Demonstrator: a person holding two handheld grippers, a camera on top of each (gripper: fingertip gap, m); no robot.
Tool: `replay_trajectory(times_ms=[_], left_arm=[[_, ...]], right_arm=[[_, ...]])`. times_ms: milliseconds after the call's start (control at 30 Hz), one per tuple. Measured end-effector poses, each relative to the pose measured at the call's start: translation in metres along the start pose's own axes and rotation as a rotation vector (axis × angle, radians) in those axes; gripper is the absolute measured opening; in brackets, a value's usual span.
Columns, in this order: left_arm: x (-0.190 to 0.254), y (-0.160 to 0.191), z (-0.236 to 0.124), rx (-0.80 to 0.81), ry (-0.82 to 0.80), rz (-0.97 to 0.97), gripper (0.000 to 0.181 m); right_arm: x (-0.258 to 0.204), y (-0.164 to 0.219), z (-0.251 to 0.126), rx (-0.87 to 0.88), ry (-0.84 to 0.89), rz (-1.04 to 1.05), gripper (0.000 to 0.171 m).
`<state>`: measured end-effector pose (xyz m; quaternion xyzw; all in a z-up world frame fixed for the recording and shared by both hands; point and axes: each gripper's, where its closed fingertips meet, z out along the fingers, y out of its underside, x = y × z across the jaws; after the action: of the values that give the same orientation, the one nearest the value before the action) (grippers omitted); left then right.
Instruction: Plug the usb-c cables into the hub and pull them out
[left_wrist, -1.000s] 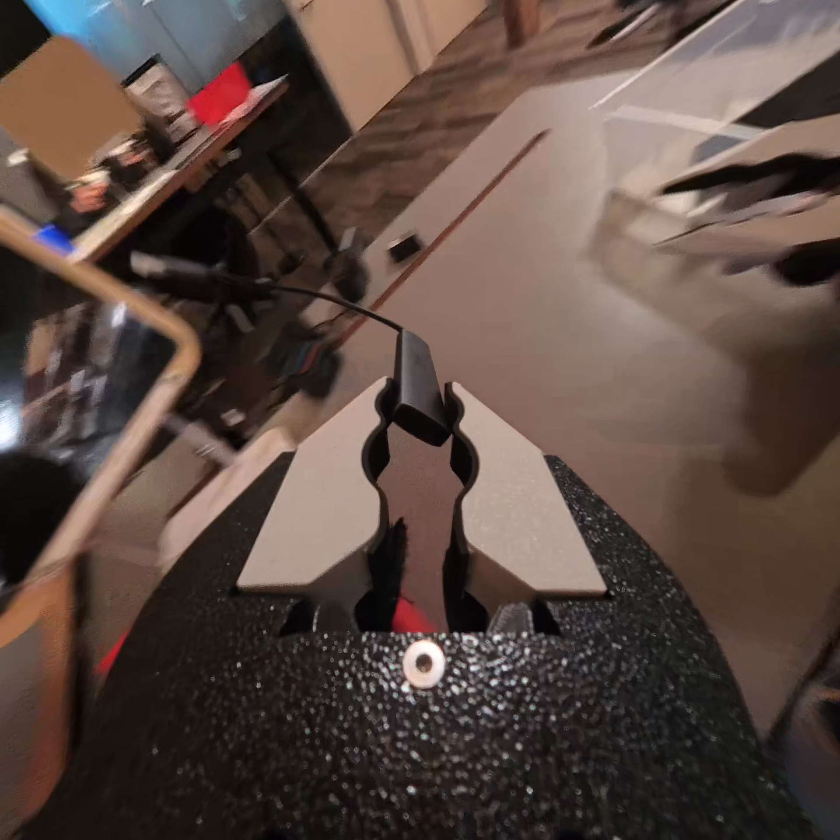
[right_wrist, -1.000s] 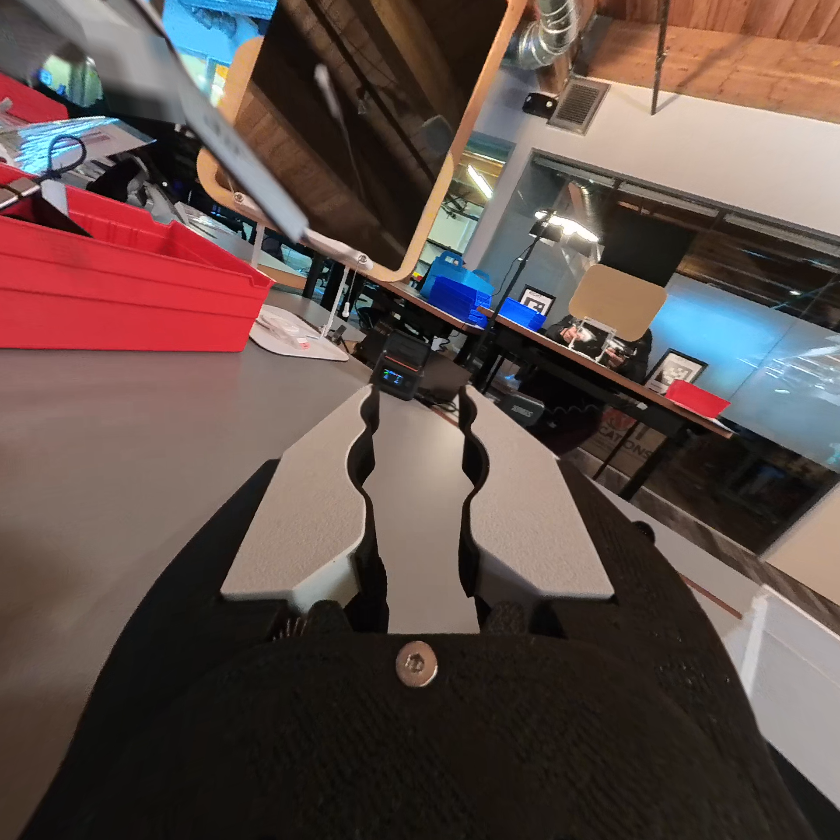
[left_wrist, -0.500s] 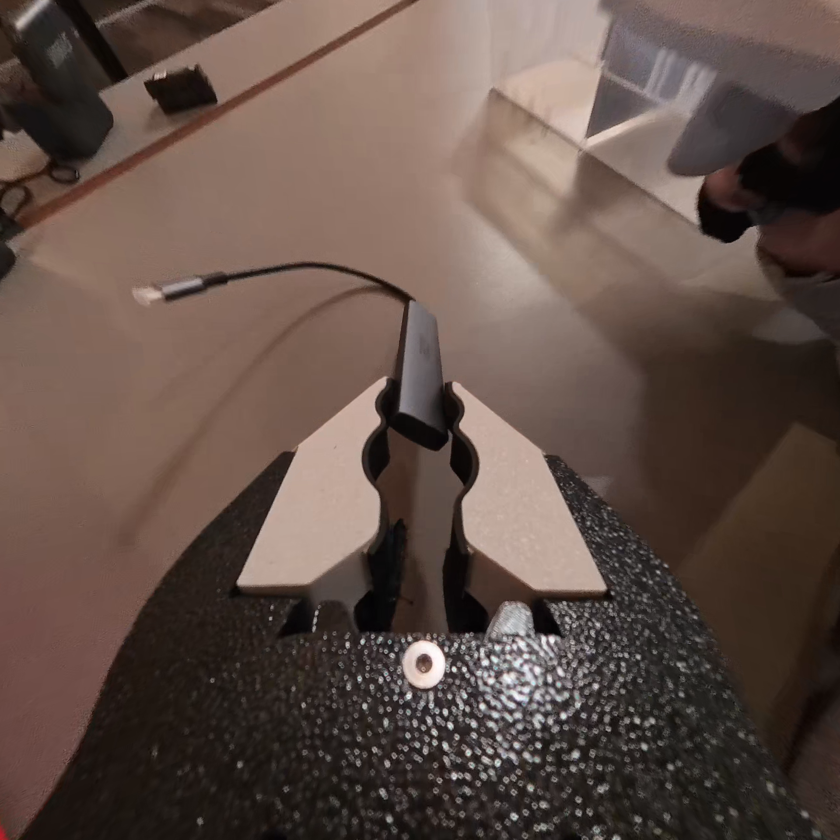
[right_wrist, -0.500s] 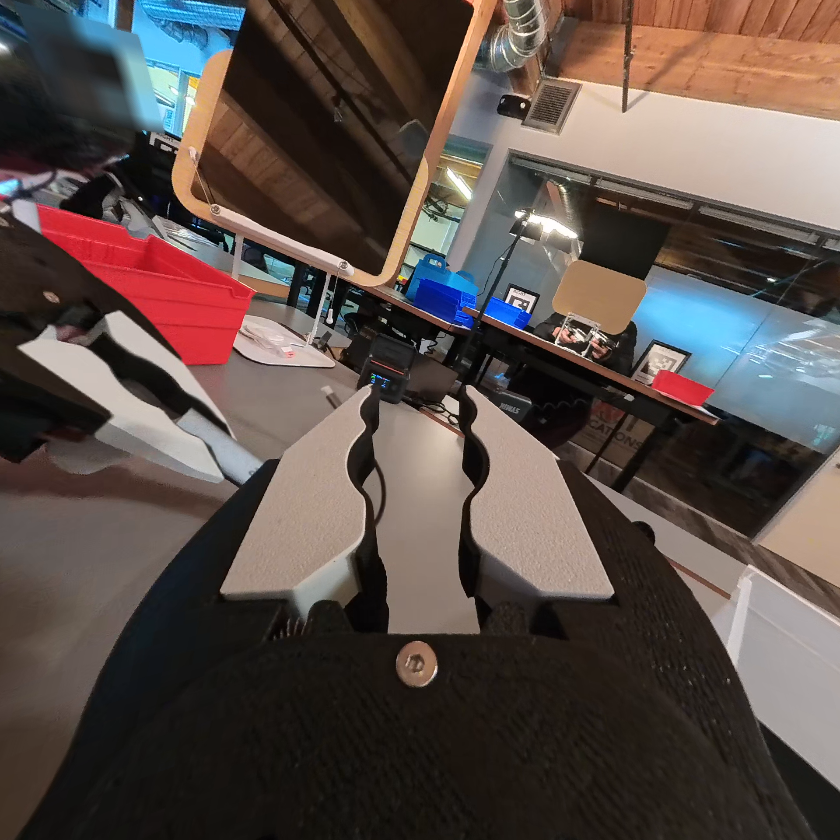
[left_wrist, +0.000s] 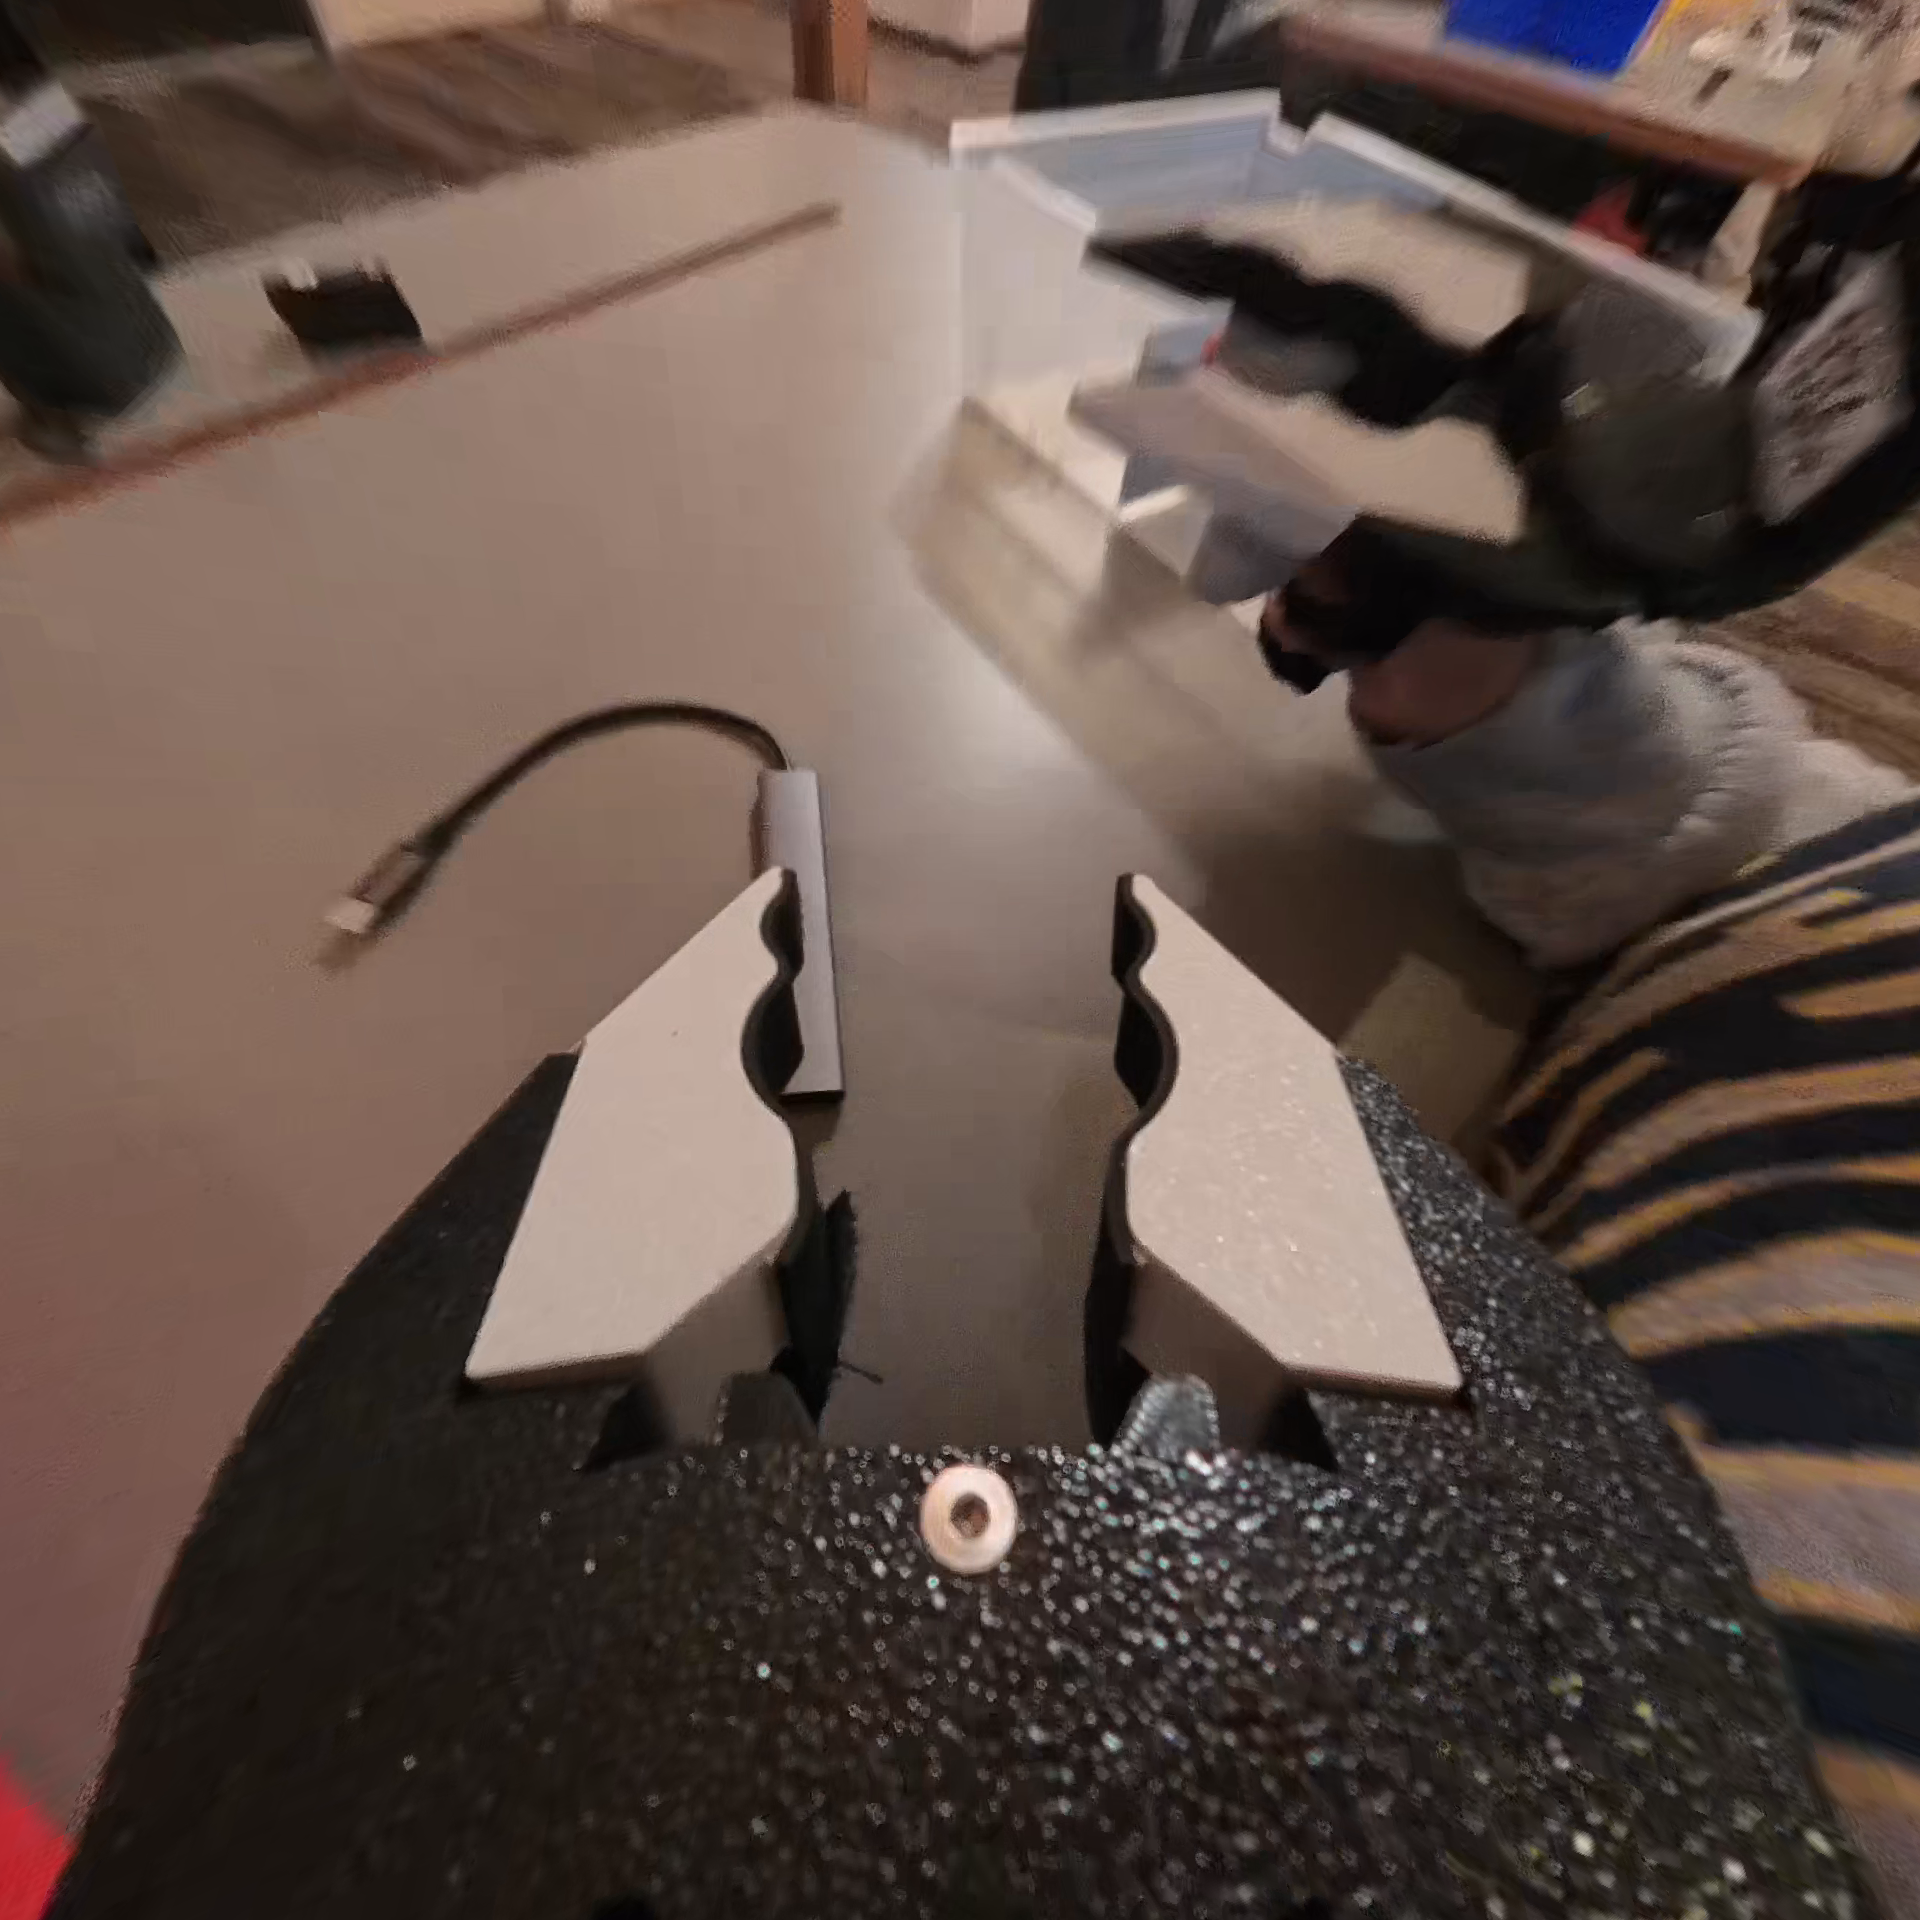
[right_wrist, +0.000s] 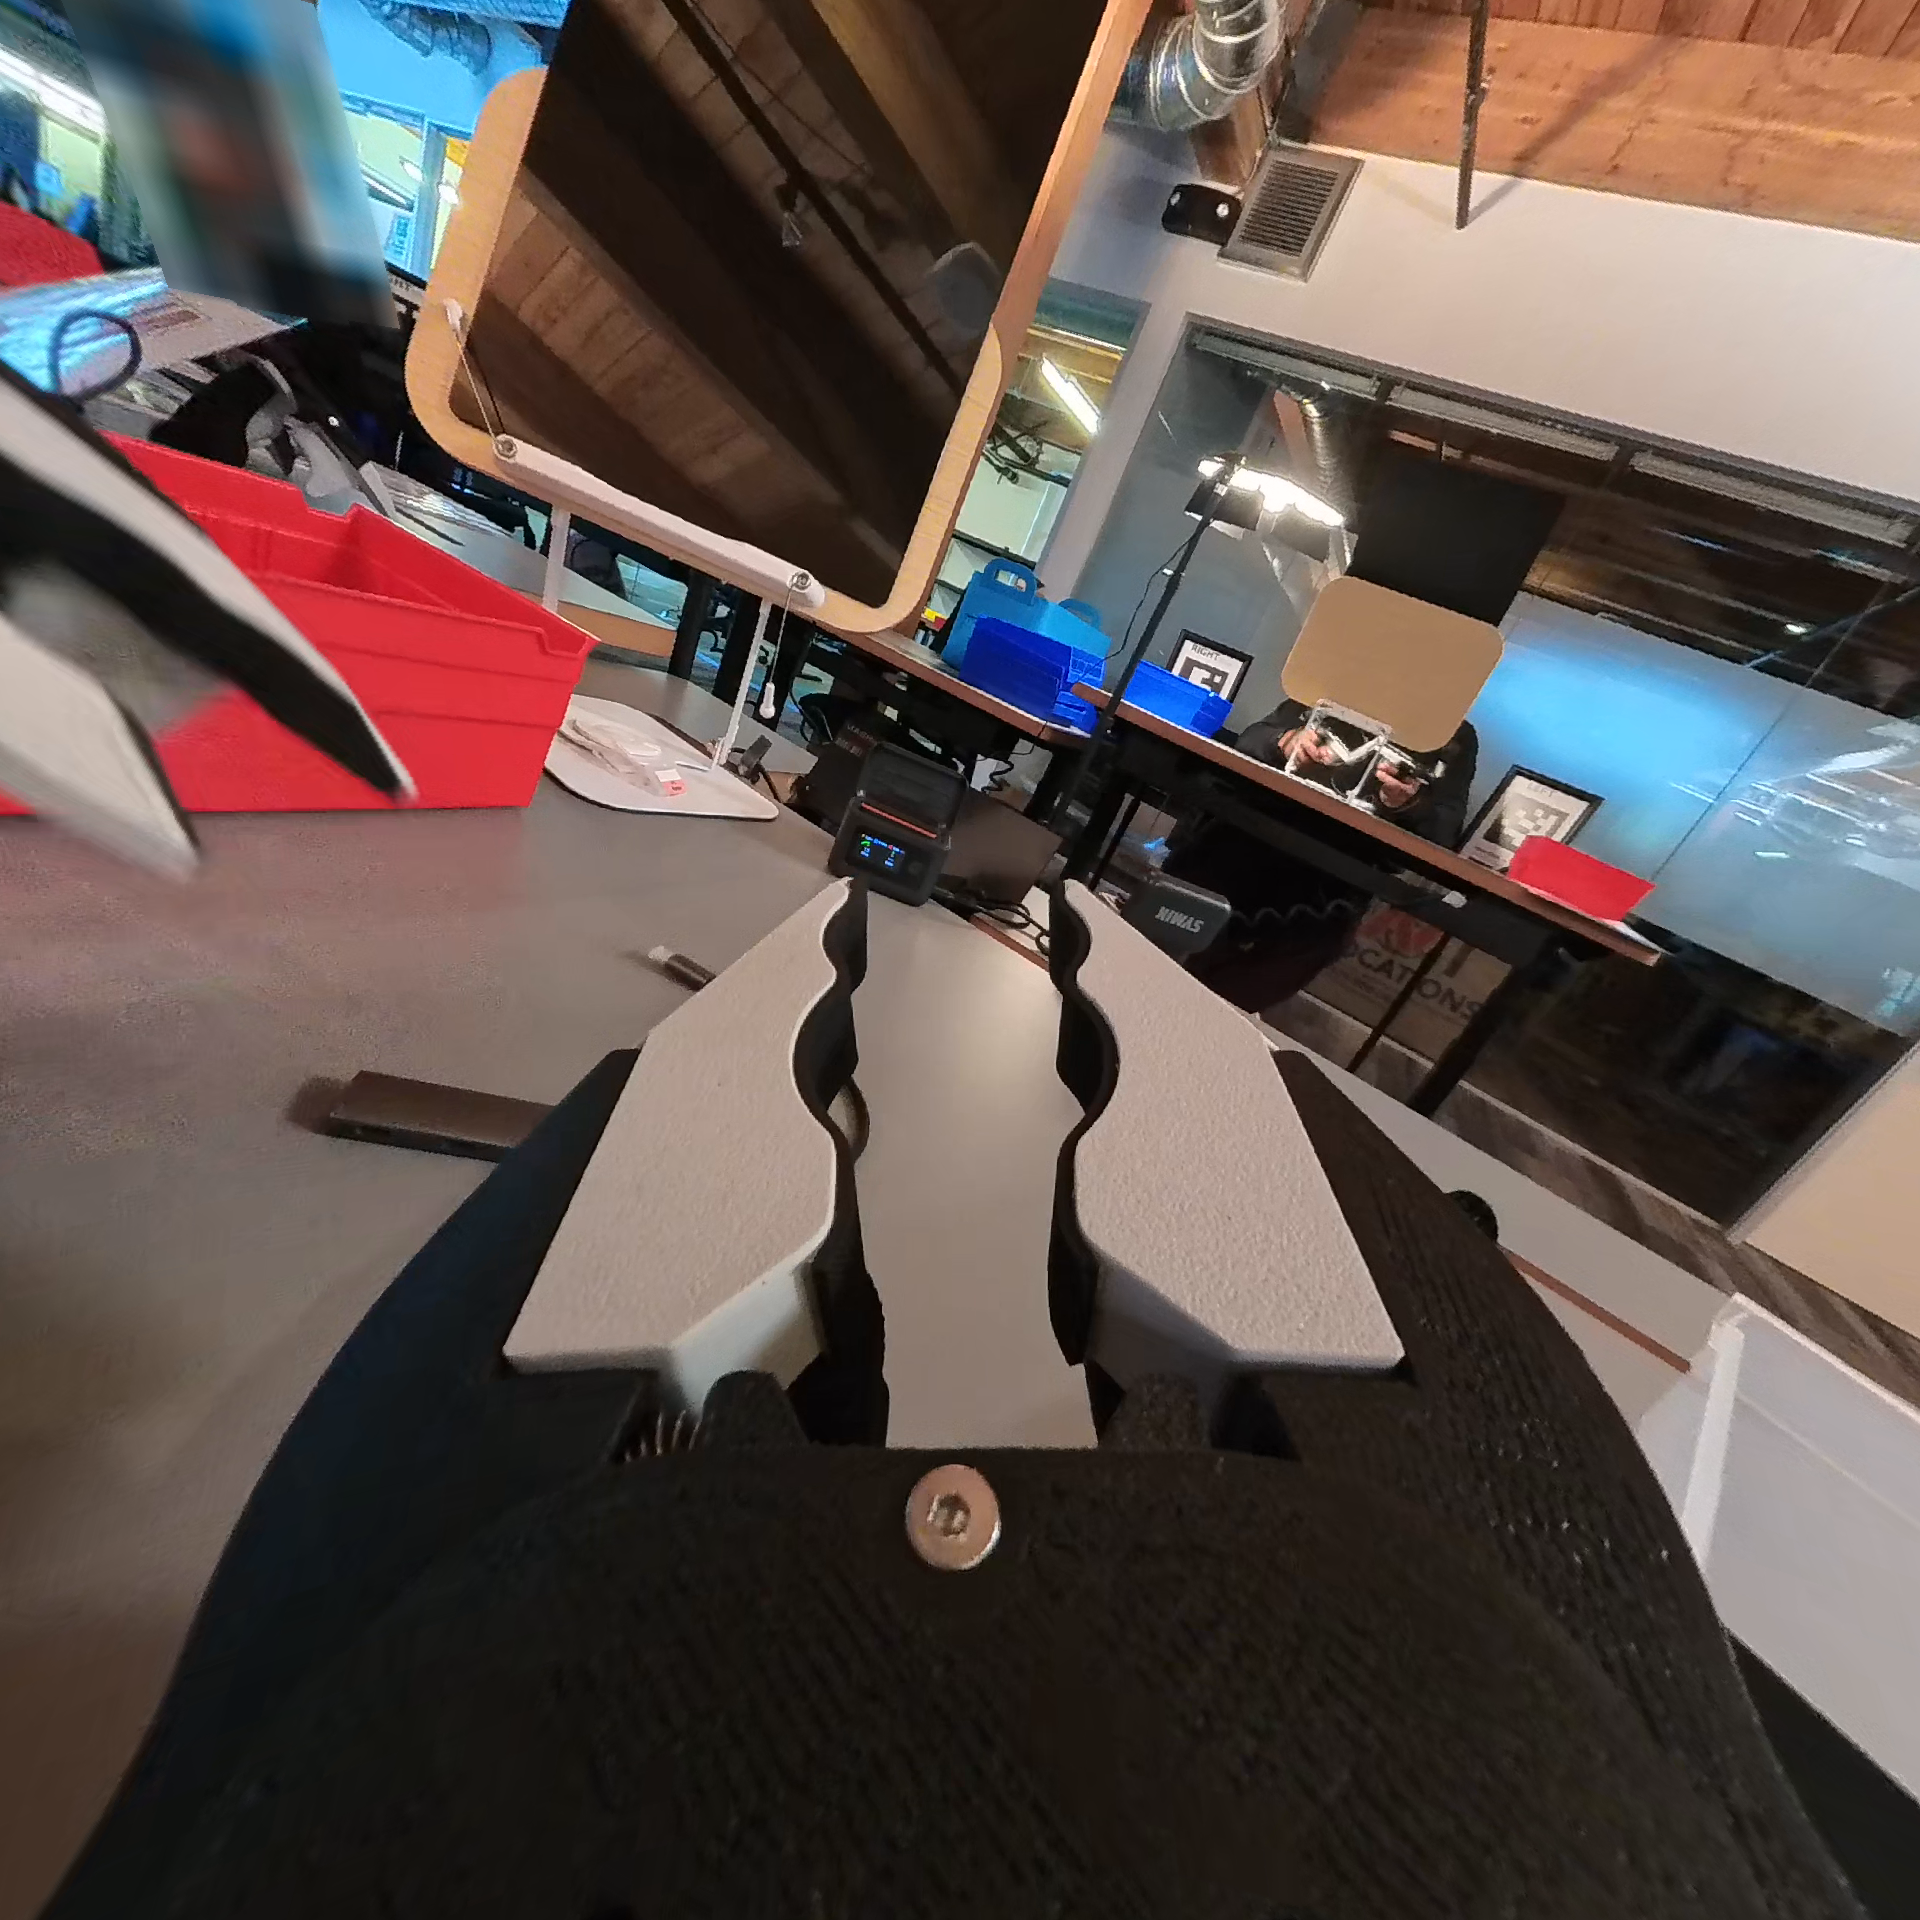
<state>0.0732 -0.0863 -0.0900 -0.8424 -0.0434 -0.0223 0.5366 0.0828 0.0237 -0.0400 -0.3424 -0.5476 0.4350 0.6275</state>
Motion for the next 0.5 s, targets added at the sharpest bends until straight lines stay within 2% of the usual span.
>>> replay_trajectory(times_ms=[100, 167, 267, 333, 433, 500], left_arm=[[-0.016, -0.026, -0.062, 0.09, -0.125, 0.013, 0.05], [-0.06, -0.023, -0.116, 0.091, -0.376, -0.055, 0.045], [-0.135, 0.028, -0.213, -0.037, -0.83, -0.257, 0.042], [-0.16, 0.075, -0.263, -0.145, -1.022, -0.411, 0.039], [-0.17, 0.121, -0.284, -0.179, -1.054, -0.593, 0.034], [-0.175, 0.139, -0.288, -0.235, -1.075, -0.614, 0.03]], right_arm=[[0.0, -0.001, 0.0, 0.004, 0.001, -0.004, 0.034], [0.0, -0.002, -0.001, 0.009, 0.003, -0.007, 0.034], [0.001, -0.005, -0.002, 0.018, 0.006, -0.007, 0.034], [0.001, -0.006, -0.003, 0.022, 0.006, -0.006, 0.034], [0.002, -0.005, -0.003, 0.02, 0.005, -0.005, 0.034], [0.001, -0.004, -0.003, 0.017, 0.003, -0.002, 0.034]])
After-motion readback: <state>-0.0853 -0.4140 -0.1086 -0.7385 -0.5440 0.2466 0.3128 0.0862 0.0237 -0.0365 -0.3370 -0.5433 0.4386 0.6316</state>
